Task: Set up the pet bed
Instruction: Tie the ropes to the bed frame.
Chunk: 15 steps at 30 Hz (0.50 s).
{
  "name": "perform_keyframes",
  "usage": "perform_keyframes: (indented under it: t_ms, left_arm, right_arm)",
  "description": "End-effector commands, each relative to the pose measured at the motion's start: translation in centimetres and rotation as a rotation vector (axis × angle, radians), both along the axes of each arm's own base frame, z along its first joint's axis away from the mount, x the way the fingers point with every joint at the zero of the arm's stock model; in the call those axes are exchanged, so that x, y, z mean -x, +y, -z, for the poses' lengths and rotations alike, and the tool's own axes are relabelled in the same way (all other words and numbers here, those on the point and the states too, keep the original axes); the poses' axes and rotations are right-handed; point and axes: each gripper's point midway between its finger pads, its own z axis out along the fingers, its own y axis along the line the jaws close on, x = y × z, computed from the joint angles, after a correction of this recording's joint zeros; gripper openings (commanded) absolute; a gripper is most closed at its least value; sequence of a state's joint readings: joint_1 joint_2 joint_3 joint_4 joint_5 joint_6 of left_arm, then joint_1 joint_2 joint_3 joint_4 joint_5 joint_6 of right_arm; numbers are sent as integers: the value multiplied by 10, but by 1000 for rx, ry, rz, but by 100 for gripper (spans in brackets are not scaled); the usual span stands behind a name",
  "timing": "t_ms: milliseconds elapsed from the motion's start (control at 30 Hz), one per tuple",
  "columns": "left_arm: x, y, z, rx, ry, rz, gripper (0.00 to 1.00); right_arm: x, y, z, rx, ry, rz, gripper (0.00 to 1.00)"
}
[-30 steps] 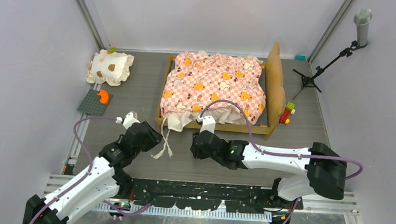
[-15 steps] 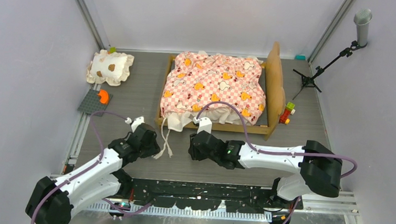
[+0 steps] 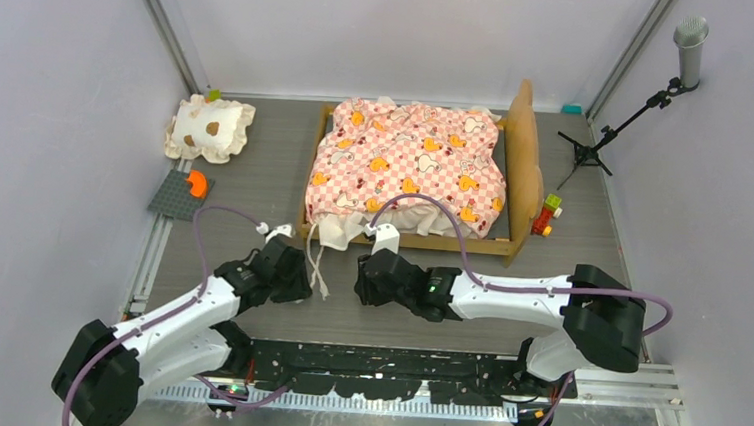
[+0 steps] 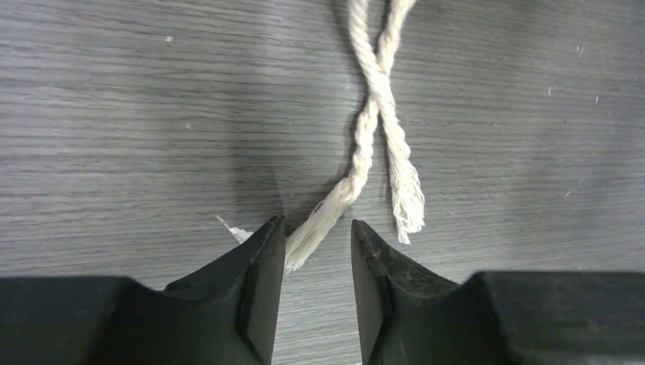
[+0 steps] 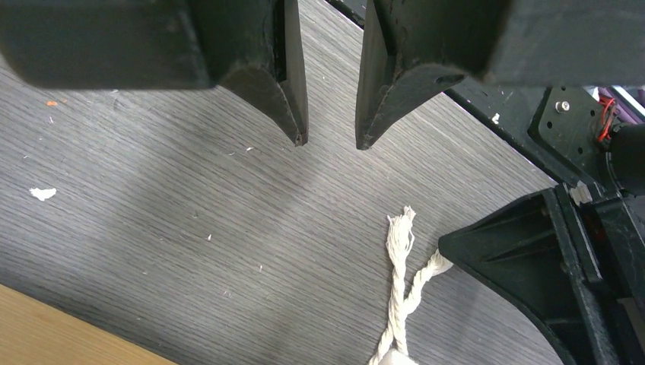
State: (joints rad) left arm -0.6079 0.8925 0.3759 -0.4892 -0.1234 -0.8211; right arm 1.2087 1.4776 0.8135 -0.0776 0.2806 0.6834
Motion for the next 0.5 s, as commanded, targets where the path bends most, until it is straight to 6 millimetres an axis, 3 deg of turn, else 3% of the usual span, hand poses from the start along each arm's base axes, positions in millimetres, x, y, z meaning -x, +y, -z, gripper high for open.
perform_keyframes:
  t_ms: [0,267,467]
  left_arm:
    - [2,-9,-6,-28,12,80,39]
    - [12,-4,-4,-152,32,88,32]
    - [20,-3,5,-238,85,116,12]
  right_arm:
    - [-4,11,-13,-52,-27,-4,35]
    - [-5,10,-15,-52,-35,-4,35]
    - [-5,9,-16,-50,-40,-5,35]
